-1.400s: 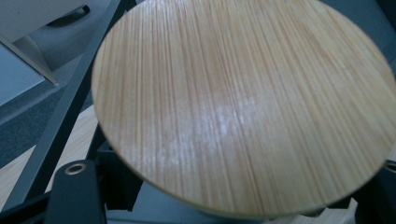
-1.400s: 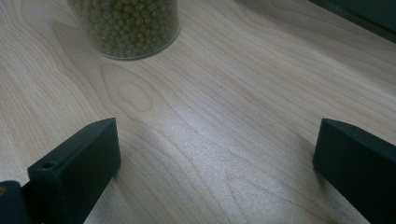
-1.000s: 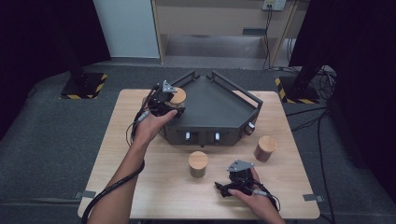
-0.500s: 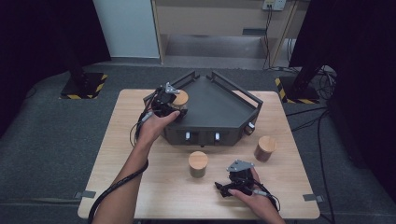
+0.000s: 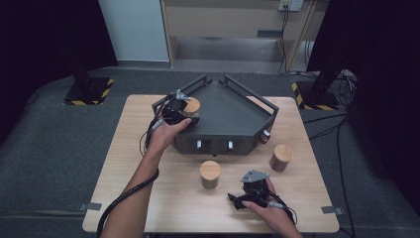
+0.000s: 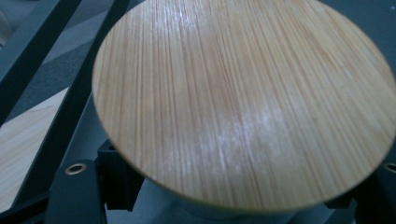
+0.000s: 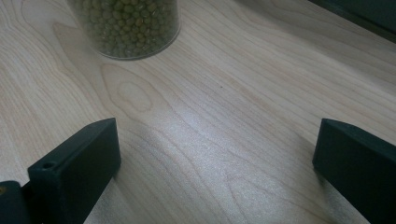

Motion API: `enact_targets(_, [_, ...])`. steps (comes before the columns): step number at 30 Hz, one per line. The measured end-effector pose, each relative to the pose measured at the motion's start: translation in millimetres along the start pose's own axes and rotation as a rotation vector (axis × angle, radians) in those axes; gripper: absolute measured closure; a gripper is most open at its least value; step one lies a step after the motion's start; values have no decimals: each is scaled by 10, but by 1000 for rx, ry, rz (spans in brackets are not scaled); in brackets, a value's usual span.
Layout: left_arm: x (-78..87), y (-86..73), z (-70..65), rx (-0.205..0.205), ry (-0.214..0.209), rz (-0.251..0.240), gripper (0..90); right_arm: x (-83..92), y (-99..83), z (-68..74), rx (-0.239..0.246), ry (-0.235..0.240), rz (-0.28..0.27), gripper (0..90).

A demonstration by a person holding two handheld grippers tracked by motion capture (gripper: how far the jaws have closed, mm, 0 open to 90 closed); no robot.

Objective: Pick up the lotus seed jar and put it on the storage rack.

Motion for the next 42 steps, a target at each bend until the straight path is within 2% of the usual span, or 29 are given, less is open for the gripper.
enact_targets(2, [0,-16,33,8,-13,-7,242,0,0,0,1,-1,0,11])
enact_targets(8, [-4,-6,33,-1,-13,0,242,0,0,0,1,-1,0,11])
enact_targets(10, [-11,16,19,-19,-10,24,232,0,0,0,1,-1,0,11])
enact_targets(12, [-7,29,-1,-29,-6,42,165,0,0,0,1,0,0,11])
enact_targets(14, [26,20,-25,-26,4,37,117,0,0,-1,1,0,0,11])
enact_targets(17, [82,10,-60,-23,12,34,73,0,0,-1,1,0,0,11])
enact_targets(21, [191,-26,-108,-15,16,2,46,0,0,0,1,-1,0,11])
enact_targets(23, [231,-35,-134,-30,26,7,42,-1,-1,0,1,-1,-1,11])
enact_targets(26, [286,-65,-149,-21,41,2,40,-1,0,0,1,-1,0,11])
enact_targets(29, [335,-75,-179,-32,60,12,41,-1,-1,0,1,-1,-1,11])
enact_targets(36, [448,-131,-236,-17,81,-10,44,-1,-1,1,1,-1,-1,11])
enact_targets(42, [567,-248,-268,-11,86,-26,43,0,0,1,1,-1,0,11])
Point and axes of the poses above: each handheld gripper's, and its own axes: x roughly backward along the jaws, y roughly out of its top, z roughly to its left, the point moved 6 cm from there along -x, roughly forward along the jaws, and after that the axes turned 5 degrees about -y, right-handed, at the moved point
